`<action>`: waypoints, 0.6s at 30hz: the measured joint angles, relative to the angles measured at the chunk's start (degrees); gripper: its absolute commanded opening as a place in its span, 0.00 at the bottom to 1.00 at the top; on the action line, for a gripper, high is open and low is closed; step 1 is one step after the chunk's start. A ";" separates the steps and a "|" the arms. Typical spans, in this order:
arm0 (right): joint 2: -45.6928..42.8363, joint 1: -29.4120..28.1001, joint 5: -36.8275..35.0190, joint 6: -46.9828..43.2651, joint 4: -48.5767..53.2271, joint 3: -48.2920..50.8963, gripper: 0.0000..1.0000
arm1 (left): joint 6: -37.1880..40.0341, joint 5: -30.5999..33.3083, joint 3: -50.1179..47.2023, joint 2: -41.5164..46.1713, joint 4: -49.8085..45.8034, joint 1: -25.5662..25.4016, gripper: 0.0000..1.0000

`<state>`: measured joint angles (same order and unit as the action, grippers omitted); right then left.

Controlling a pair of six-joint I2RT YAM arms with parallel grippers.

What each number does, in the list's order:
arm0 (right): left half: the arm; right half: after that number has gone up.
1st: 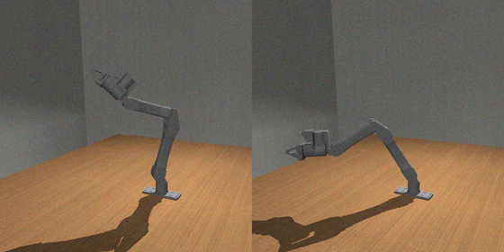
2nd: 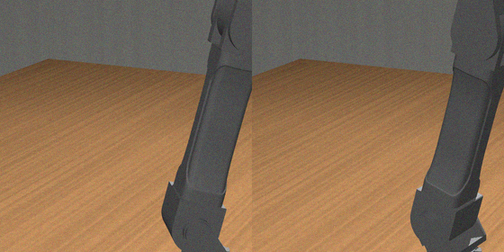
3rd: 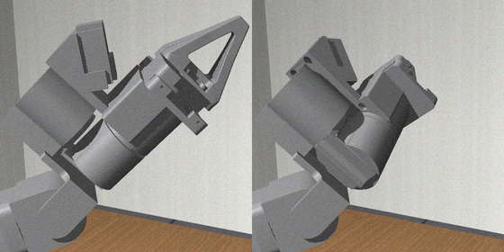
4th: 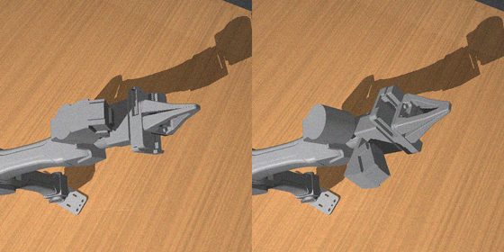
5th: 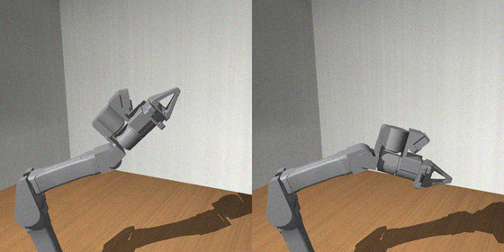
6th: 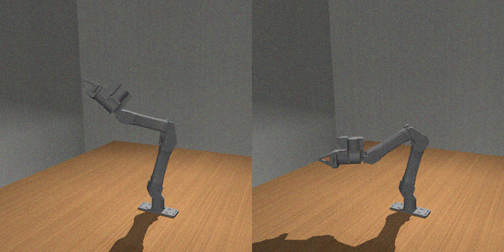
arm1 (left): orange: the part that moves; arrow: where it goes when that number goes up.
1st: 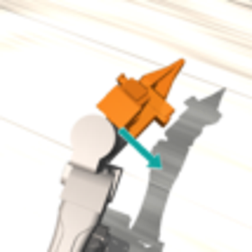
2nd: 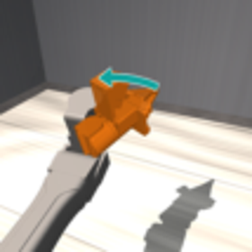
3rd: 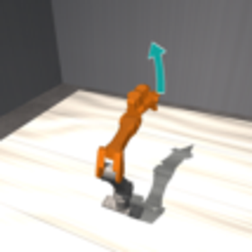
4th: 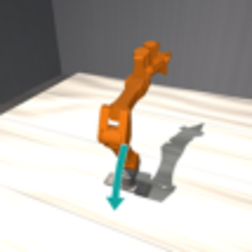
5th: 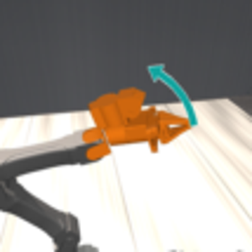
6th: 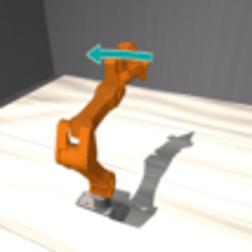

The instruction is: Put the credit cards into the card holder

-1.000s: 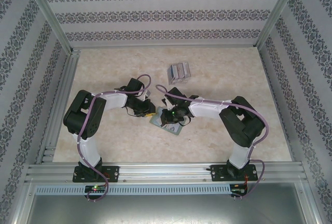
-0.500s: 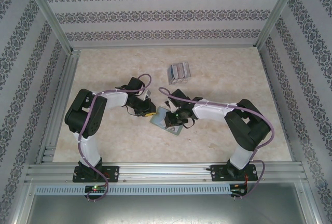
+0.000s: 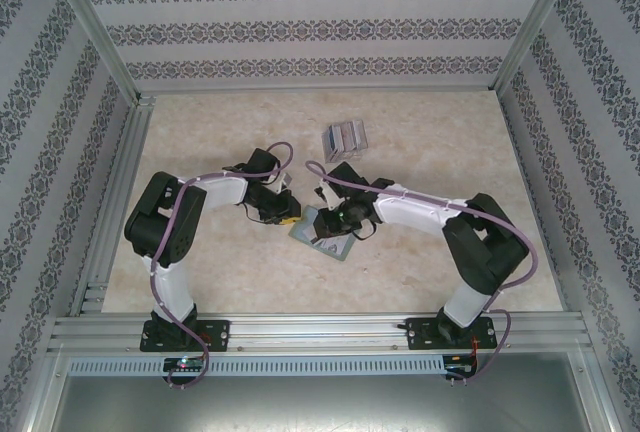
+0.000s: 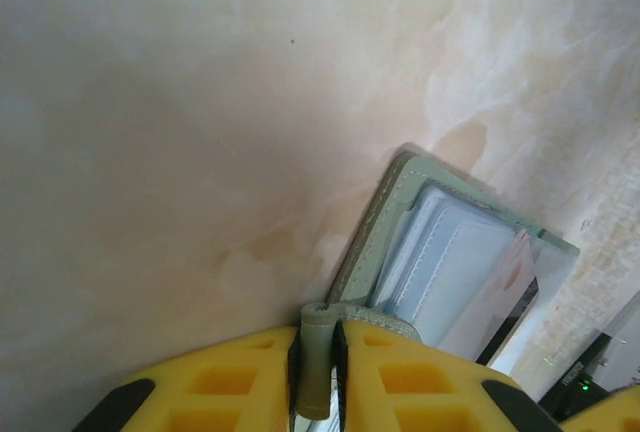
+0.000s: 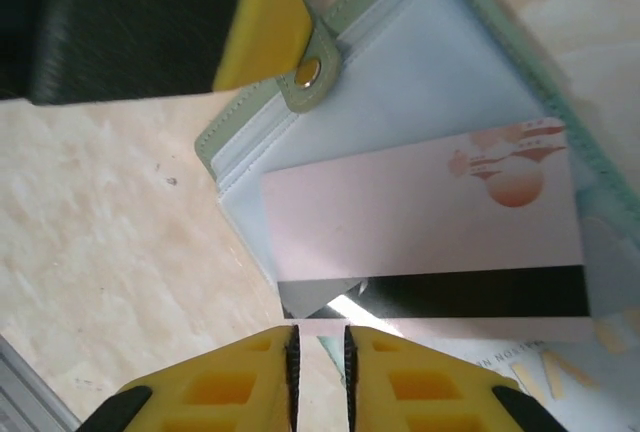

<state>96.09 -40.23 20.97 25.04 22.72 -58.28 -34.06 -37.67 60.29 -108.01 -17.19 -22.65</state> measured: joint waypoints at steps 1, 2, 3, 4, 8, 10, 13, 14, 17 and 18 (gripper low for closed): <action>-0.63 0.02 -0.02 0.07 0.11 0.00 0.30 | 0.28 0.68 0.00 0.33 -0.04 -0.28 0.22; -1.05 0.17 -0.04 0.07 0.20 0.02 0.32 | 0.50 1.18 0.00 0.50 -0.02 -0.57 0.23; -1.40 0.28 -0.07 0.22 0.20 0.20 0.34 | 0.79 1.88 0.02 0.72 0.02 -0.74 0.23; -1.68 0.28 -0.15 0.59 0.17 0.61 0.35 | 0.92 2.40 0.02 0.94 0.04 -1.03 0.23; -2.86 0.22 -1.03 4.72 -1.75 4.66 0.38 | 1.31 4.61 0.02 2.32 0.02 -1.88 0.24; -3.45 -0.33 -2.60 8.09 -2.75 7.08 0.38 | 1.33 5.42 0.07 3.37 0.02 -2.47 0.24; -3.50 -2.03 -5.44 11.78 -4.76 8.57 0.34 | 1.29 6.38 0.35 4.39 0.00 -3.17 0.25; -3.58 -2.60 -6.29 12.76 -5.51 8.85 0.33 | 1.29 6.60 0.44 4.61 0.00 -3.23 0.25; -3.93 -4.13 -10.40 14.10 -5.75 8.74 0.36 | 1.25 8.31 0.70 5.70 -0.55 -3.23 0.27; -3.93 -4.57 -12.24 14.14 -5.03 8.44 0.37 | 1.25 9.33 0.83 6.36 -0.98 -3.23 0.28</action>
<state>92.16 -44.80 8.73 39.18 17.69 -49.84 -32.82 -28.34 61.12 -101.65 -18.17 -25.89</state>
